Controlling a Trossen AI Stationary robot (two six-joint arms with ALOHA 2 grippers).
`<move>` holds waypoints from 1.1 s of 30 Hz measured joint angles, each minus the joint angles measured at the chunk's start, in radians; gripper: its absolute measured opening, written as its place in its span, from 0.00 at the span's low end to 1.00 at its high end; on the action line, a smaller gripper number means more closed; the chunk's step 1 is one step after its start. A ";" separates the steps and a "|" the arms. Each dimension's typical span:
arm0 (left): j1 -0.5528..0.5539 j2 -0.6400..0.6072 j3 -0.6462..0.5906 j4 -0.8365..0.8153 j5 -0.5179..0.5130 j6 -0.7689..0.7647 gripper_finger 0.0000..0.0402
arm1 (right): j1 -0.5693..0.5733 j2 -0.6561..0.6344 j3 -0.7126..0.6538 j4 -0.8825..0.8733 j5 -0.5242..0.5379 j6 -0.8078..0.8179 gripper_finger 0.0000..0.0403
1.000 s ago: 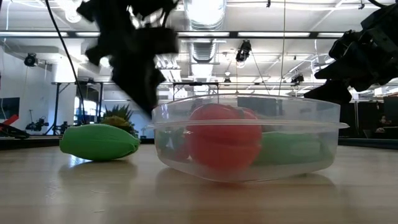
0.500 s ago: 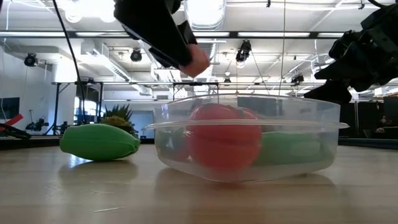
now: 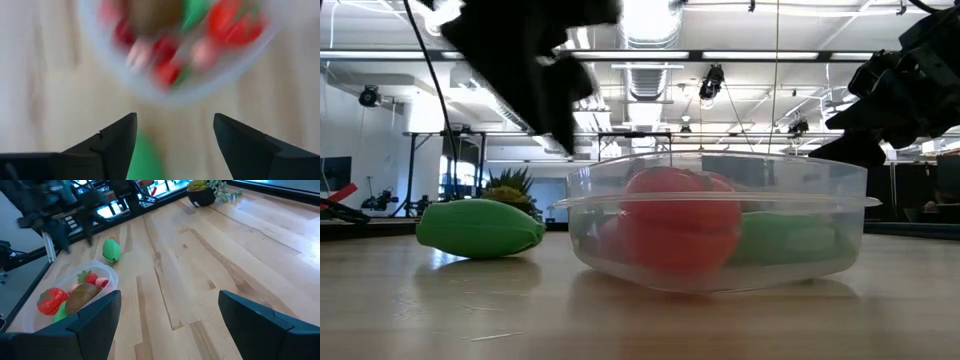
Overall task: Pick and placing Produce into tupperware
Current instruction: Put the yellow corn into the transparent bin
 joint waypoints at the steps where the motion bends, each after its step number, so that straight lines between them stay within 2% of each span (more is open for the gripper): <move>1: 0.001 -0.007 -0.001 -0.057 -0.019 -0.019 0.62 | 0.000 0.000 0.000 0.000 0.000 0.000 0.81; 5: 0.002 -0.020 -0.024 -0.226 -0.075 -0.083 0.62 | 0.000 0.000 0.000 -0.001 0.000 0.000 0.81; 18: -0.023 -0.017 -0.120 -0.161 -0.079 -0.141 0.62 | 0.000 0.000 0.000 -0.001 0.000 0.000 0.81; 33: -0.023 -0.014 -0.143 -0.102 -0.179 -0.139 0.62 | 0.000 0.000 0.000 -0.001 0.000 0.000 0.81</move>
